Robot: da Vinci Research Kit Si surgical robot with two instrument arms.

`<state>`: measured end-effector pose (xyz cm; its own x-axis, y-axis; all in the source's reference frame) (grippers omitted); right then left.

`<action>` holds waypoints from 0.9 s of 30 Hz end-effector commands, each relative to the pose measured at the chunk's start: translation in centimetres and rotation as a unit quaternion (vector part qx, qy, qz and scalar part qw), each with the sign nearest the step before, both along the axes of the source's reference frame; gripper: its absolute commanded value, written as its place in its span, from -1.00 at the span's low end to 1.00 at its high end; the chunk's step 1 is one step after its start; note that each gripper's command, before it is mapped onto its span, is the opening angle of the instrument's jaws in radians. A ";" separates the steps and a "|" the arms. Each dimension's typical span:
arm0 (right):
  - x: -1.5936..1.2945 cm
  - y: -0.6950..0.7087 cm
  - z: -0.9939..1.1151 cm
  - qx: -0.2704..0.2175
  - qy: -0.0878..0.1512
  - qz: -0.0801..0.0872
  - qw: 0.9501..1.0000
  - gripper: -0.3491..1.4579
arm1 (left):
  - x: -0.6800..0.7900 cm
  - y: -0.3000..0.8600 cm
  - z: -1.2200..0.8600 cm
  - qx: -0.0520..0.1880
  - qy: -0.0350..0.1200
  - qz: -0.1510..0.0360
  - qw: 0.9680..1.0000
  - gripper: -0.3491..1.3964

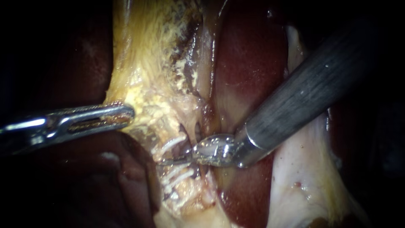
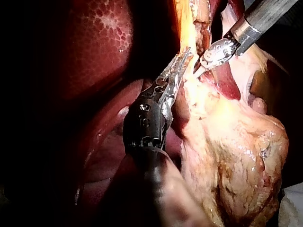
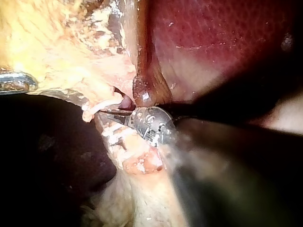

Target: Go back from the cut left tube

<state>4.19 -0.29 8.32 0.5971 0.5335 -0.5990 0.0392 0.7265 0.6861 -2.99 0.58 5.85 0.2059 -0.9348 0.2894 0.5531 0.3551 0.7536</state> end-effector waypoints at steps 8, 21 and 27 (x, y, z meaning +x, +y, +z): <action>-0.01 0.01 -0.04 0.004 0.008 0.007 1.000 -0.52 | 0.00 0.00 0.00 0.000 0.000 0.000 1.000 -1.00; 0.00 0.03 -0.10 0.000 0.014 0.023 1.000 0.56 | 0.00 -0.01 0.02 -0.001 0.000 0.000 1.000 -1.00; -0.05 0.05 -0.22 0.003 0.017 0.024 1.000 0.67 | 0.01 0.00 0.05 -0.001 0.000 0.001 1.000 -1.00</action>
